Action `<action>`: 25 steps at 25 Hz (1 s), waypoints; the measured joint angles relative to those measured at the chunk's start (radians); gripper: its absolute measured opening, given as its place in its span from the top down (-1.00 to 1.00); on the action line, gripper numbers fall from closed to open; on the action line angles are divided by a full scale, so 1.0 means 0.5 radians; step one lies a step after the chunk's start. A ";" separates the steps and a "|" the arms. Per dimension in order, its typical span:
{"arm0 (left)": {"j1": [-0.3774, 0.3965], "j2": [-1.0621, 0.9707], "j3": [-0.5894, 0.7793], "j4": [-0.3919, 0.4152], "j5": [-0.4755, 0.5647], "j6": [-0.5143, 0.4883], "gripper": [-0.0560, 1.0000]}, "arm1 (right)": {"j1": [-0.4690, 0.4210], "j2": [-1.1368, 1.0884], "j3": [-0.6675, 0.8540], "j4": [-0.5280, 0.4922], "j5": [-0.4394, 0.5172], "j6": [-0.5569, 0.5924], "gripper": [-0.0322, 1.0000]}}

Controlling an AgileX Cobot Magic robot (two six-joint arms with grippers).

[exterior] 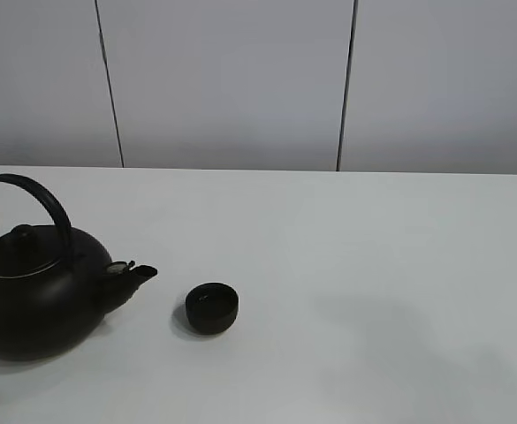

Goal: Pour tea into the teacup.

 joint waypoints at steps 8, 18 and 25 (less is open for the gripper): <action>-0.092 -0.844 -0.274 -0.428 1.102 0.766 0.38 | 0.000 0.000 0.000 0.000 0.000 0.000 0.10; -0.092 -1.094 -0.176 -0.652 1.936 0.759 0.38 | 0.000 0.000 0.000 0.000 0.002 0.000 0.10; -0.092 -1.107 0.190 -0.536 1.912 0.714 0.38 | 0.000 0.000 0.000 0.000 0.002 0.000 0.10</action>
